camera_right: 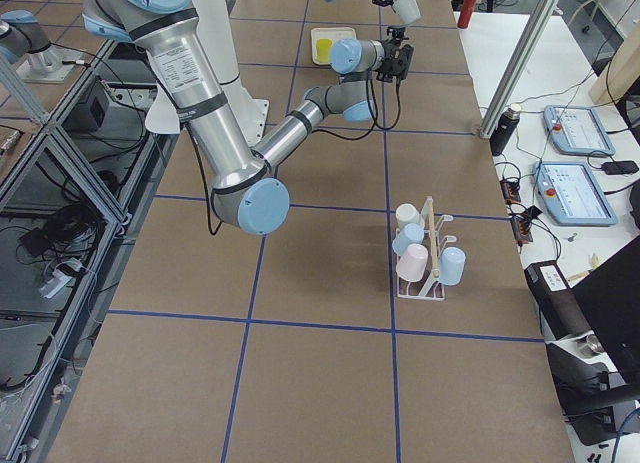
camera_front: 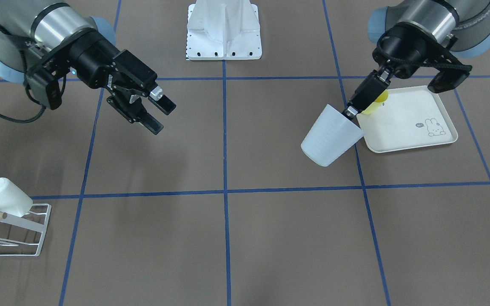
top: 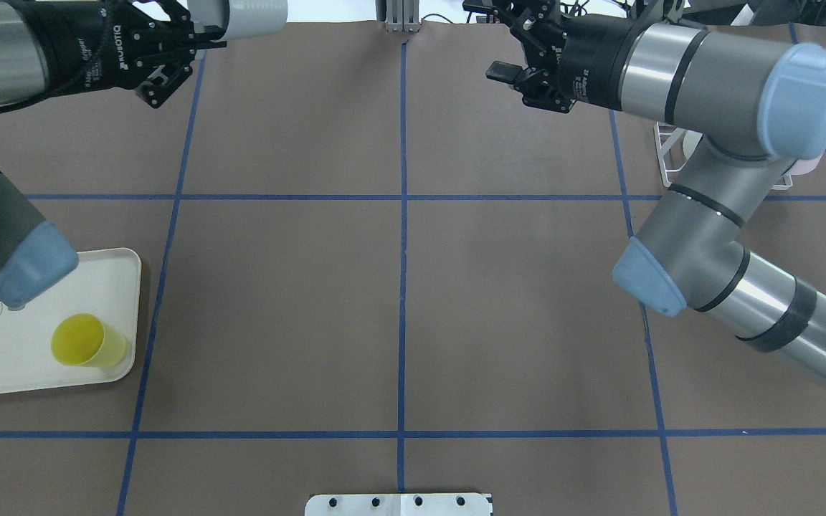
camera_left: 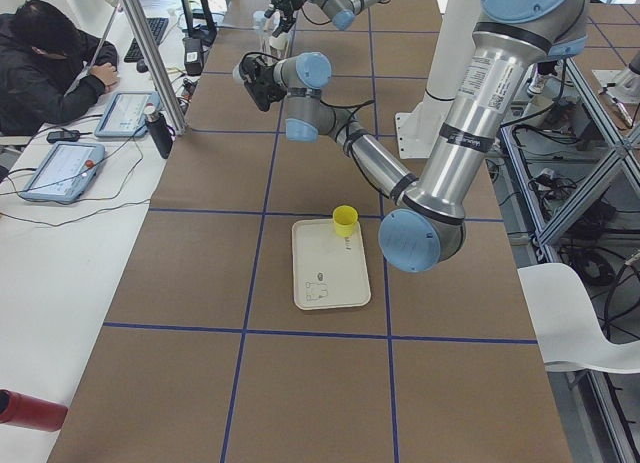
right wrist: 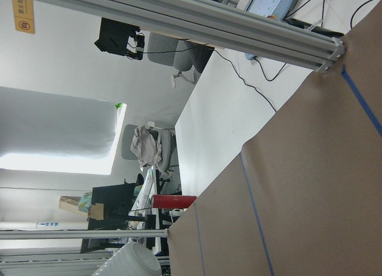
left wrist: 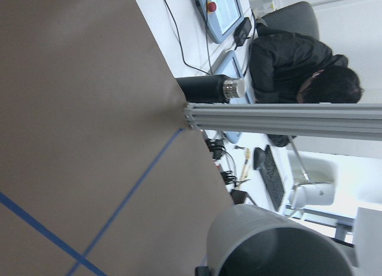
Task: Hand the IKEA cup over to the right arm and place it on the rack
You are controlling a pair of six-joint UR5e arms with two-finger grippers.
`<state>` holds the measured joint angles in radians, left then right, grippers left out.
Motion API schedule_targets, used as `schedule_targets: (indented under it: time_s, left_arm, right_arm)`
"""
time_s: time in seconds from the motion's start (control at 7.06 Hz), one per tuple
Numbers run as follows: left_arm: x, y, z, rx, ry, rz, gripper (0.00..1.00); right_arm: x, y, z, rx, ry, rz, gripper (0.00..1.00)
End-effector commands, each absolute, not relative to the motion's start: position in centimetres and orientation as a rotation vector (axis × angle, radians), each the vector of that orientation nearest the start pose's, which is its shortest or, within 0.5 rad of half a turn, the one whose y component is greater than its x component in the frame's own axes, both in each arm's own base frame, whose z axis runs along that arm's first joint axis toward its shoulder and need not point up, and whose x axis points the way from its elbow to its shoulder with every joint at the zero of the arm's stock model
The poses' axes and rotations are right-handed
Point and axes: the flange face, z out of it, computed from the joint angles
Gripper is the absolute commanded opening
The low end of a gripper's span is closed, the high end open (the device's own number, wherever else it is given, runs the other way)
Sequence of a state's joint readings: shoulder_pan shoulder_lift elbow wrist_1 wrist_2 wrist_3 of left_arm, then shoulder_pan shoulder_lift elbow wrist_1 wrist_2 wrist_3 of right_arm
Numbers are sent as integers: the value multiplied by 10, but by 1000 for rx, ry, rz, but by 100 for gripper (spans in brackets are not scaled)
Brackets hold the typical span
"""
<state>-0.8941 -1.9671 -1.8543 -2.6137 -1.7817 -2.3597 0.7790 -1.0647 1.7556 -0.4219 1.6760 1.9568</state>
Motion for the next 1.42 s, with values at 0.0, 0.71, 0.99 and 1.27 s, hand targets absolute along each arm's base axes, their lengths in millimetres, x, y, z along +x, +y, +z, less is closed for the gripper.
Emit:
schedule_targets:
  time_s: [0.0,0.71,0.99,1.27]
  left_arm:
    - [297,-480,190,-238,2095,-1148,0]
    - [379,-463,153,-521,2334,-1178,0]
    - [402,-451,146,-549,2324,-1168,0]
    - [408,-446,139,-567,2326,-1157,0]
  right_arm:
    - [-334,-479,156,254,-1982,764,100]
    - [-340,-471,145,225,-2058,766,100]
    - [-342,-472,146,224,-2054,769,100]
    - [-346,-471,147,218,-2050,766,100]
